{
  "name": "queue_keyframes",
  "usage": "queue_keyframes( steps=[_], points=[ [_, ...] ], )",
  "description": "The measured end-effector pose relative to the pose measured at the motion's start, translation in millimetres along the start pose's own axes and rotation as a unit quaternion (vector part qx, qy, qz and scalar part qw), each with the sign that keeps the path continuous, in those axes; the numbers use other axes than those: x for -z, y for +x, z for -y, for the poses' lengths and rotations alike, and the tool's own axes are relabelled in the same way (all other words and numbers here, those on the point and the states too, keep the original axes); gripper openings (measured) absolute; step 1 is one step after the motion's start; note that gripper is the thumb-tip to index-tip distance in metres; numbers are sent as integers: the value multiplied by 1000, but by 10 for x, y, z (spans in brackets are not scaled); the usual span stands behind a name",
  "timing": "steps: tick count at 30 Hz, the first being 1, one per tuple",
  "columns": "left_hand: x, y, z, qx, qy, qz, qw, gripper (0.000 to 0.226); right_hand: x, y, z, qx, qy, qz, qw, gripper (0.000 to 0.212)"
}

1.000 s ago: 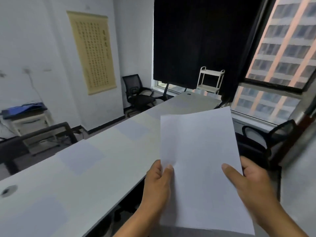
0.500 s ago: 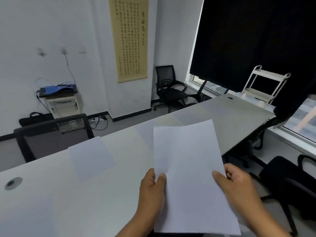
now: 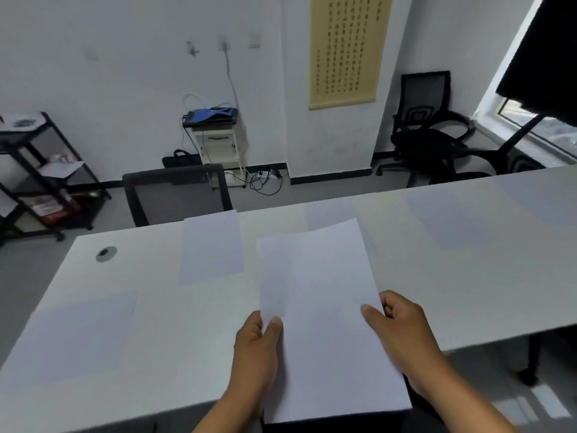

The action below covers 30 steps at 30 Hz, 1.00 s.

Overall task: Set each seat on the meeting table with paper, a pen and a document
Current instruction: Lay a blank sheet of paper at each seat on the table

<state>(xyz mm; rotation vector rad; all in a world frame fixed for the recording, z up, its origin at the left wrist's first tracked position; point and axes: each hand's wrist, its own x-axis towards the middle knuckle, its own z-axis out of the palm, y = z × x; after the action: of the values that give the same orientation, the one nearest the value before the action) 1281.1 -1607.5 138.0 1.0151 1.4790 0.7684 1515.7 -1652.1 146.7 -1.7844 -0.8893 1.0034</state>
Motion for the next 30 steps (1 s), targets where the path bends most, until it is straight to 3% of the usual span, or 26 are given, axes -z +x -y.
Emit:
queue_keyframes(
  steps=[8,16,20,22,26,30],
  points=[
    [-146,118,310,59,35,-53,996,18,-95,391,-547,-66,1,93,994,31],
    [-163,473,783,95,31,-45,994,13,-303,624,-1011,-113,-26,104,988,50],
    [-196,543,1024,144,-28,-38,988,28,-293,683,-1177,-118,-31,80,989,51],
    [-192,578,1115,158,-53,-34,985,34,-310,735,-1273,-132,-25,80,988,42],
    [-146,569,1177,168,-83,-51,981,36,-399,791,-1389,-143,-22,57,988,2],
    [-33,571,1279,183,-105,-69,975,35,-519,856,-1473,-148,-40,77,985,9]
  ],
)
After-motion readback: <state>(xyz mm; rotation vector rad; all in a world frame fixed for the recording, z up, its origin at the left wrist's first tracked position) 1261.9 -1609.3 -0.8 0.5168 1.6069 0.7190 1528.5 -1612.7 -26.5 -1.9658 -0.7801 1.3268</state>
